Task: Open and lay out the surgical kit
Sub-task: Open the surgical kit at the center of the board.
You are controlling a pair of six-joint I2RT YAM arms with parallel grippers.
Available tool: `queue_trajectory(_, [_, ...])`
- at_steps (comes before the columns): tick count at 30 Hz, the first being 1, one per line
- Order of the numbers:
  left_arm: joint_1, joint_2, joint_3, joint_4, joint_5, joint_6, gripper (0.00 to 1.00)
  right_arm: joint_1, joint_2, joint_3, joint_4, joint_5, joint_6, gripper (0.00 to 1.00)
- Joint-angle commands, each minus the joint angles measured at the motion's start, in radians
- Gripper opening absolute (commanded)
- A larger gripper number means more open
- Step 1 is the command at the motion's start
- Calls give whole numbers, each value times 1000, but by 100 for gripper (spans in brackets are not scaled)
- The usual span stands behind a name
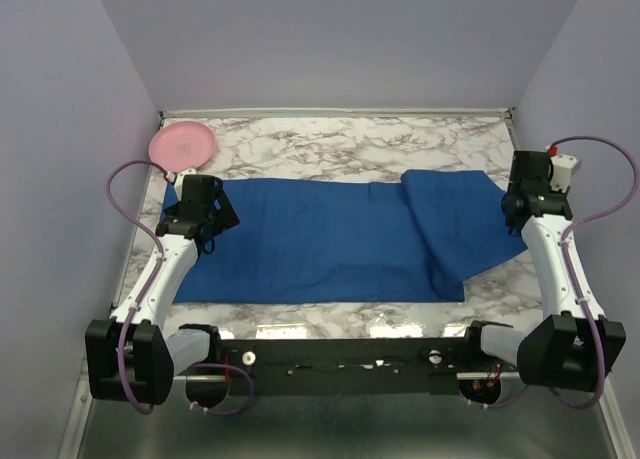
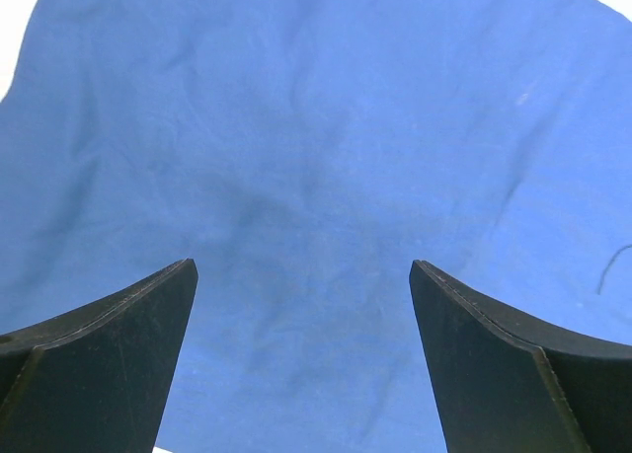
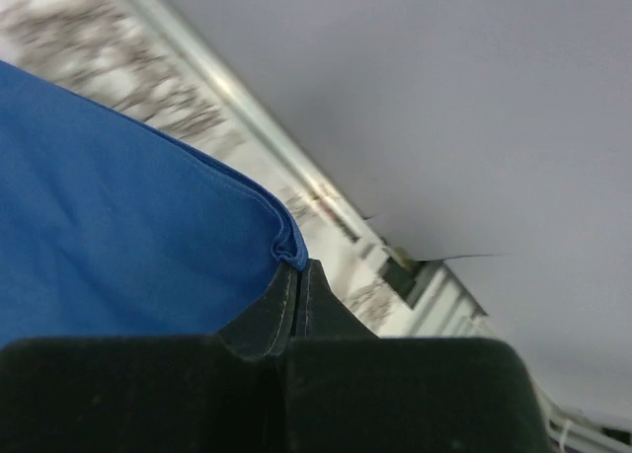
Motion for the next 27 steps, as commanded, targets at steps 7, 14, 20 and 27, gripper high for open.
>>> queue_trajectory(7, [-25,-54,-30,35,39,12,98,-266,184,75,11,59,11,10])
queue_trajectory(14, [-52,-31,-37,30,37,12,98,-278,142,109,8,55,25,44])
queue_trajectory(20, [-52,18,-21,24,16,18,98,-266,95,187,-38,-204,98,57])
queue_trajectory(27, [-57,149,51,7,59,-14,99,-106,99,138,153,-815,253,83])
